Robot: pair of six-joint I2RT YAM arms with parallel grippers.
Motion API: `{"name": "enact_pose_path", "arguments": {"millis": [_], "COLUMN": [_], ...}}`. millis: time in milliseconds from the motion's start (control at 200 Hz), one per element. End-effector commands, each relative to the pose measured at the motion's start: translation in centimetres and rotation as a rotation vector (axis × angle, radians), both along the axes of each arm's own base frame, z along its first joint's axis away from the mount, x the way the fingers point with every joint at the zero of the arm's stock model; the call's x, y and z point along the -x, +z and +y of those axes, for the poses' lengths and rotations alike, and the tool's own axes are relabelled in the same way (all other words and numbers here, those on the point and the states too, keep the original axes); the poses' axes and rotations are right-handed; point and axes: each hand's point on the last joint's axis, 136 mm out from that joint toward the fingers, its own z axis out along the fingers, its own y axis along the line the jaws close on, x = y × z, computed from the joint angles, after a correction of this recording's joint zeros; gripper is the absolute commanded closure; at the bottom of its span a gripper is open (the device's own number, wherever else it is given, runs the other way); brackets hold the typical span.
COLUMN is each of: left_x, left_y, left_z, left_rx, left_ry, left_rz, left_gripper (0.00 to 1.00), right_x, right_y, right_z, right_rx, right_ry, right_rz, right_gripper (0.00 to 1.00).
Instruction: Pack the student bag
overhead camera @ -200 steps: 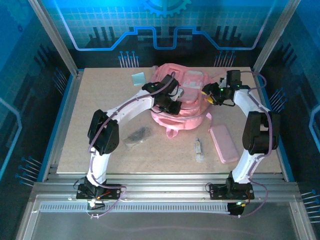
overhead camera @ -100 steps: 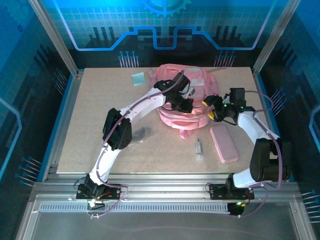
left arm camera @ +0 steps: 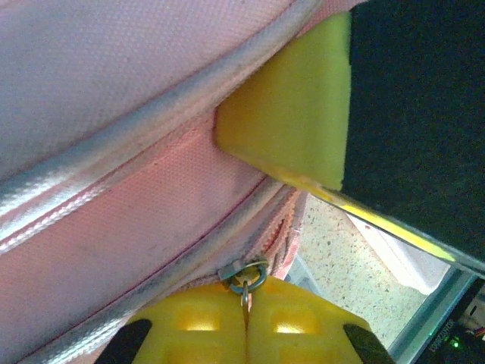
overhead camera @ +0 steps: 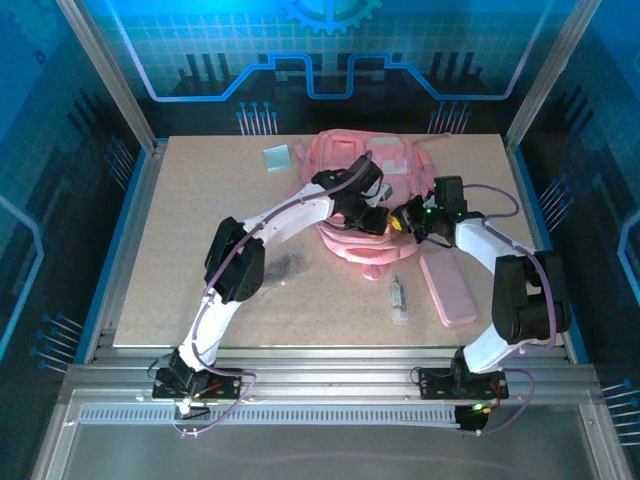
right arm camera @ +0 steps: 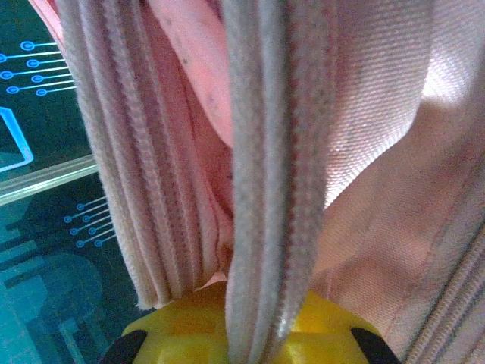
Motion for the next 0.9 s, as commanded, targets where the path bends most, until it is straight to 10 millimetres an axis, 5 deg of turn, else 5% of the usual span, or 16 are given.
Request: {"name": "enact_pose_path", "arguments": {"millis": [0,145,325,565,755,895], "left_x": [1.3,2.2,2.4,-4.3,-10.8,-12.3], "left_y": [3.9,1.8,-0.8,-1.4,0.5,2.8], "left_z": [3.7,9.0,14.0,23.0,25.2,22.4], "left_rx": [0.016,-0.075,-0.181,-0.361,-0.414,-0.274], "left_ry": [-0.015,0.014,0.117,0.358,0.403,0.34], "left_rz": [0.004,0.083,0.125,-0.08,-0.338,-0.37], "left_gripper": [1.0,1.0,1.0,1.0,1.0,1.0], "right_x": [-0.7,-0.5,-0.7,0.5,1.1,1.0], "right_y": [1.9,2.8,3.4,4.4,4.7,4.1], "right_z": [-3.8,-5.9,-5.6,-6.0,-5.3,-5.7], "right_rx": [0.124,0.167,0.132,0.221,0.224,0.259], "right_ry": [-0.056,-0.067,-0.044,0.081,0.207,0.242], "right_rz": [-0.105,-0.116,-0.133,-0.161,-0.171,-0.161], "right_gripper": [1.0,1.0,1.0,1.0,1.0,1.0]}}
